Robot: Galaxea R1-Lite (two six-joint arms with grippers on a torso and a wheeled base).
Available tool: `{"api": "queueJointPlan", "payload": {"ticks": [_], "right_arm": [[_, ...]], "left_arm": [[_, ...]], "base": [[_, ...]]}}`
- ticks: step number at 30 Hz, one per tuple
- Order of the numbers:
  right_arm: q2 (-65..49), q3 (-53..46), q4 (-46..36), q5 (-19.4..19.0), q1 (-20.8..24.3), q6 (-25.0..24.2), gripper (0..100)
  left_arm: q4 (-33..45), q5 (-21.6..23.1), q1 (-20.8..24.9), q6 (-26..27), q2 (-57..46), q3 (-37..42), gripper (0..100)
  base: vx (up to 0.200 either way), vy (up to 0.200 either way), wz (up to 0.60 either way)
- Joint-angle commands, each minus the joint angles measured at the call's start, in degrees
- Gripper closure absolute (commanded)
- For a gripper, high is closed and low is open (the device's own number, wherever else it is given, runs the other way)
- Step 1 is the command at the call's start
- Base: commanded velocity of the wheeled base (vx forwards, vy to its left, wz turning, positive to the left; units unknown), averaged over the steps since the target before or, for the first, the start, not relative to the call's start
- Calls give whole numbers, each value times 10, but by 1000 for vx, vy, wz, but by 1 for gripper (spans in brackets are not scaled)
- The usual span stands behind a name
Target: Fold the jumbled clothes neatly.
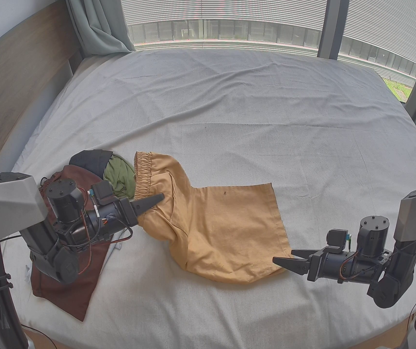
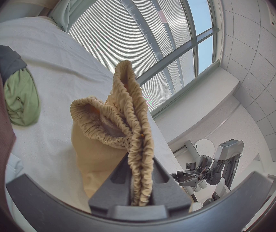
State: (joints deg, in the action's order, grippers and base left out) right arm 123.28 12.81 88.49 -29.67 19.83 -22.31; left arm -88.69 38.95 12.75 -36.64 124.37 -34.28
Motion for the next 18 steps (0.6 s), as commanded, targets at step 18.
{"api": "queueJointPlan", "payload": {"ticks": [18], "right_arm": [[-14,3,0,0,-1,0,0]], "left_arm": [[1,-40,83,0,97,-85,100]], "base": [[0,0,0]]}}
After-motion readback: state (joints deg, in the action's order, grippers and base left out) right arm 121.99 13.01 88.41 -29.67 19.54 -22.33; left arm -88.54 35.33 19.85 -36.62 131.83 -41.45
